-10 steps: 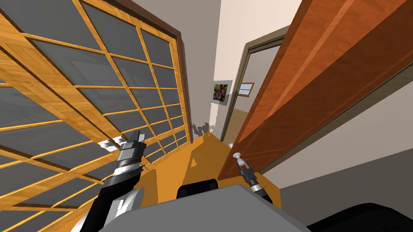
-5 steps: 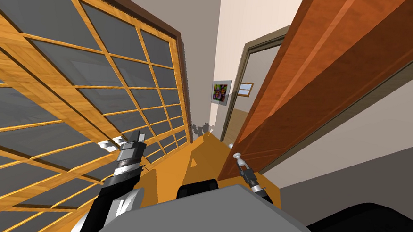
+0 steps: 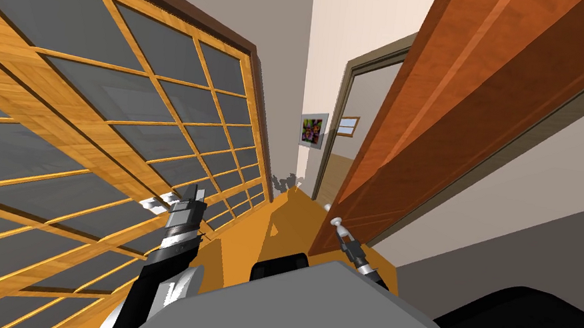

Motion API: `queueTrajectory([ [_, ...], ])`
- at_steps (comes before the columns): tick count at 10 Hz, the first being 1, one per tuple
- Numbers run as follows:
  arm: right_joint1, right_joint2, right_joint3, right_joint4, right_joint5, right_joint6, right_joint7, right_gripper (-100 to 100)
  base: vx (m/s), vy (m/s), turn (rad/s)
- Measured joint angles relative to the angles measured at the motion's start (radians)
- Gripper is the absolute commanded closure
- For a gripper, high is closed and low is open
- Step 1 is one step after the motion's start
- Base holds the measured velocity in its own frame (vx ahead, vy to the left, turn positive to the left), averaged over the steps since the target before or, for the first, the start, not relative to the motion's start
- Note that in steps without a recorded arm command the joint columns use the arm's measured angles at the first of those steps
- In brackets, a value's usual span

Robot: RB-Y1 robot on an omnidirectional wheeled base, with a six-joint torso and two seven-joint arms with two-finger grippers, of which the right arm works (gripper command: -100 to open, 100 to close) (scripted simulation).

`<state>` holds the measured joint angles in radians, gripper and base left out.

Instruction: Pull the door open

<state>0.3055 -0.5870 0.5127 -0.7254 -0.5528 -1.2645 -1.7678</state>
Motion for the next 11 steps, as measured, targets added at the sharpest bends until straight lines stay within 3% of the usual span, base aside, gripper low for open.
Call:
queueTrajectory([
  [1, 0.019, -0.008, 0.001, -0.013, 0.000, -0.010, 0.001, 100, 0.000, 0.000, 0.000],
  [2, 0.015, -0.004, 0.006, 0.010, 0.003, -0.027, -0.005, 100, -0.001, -0.004, -0.012],
  [3, 0.027, -0.008, 0.008, 0.003, 0.004, -0.036, -0.005, 100, 0.000, 0.005, 0.013],
  [6, 0.020, 0.000, 0.018, 0.061, 0.011, -0.085, -0.023, 100, 0.000, 0.005, 0.014],
  [11, 0.020, 0.000, 0.020, 0.071, 0.012, -0.094, -0.027, 100, 0.000, -0.002, -0.007],
])
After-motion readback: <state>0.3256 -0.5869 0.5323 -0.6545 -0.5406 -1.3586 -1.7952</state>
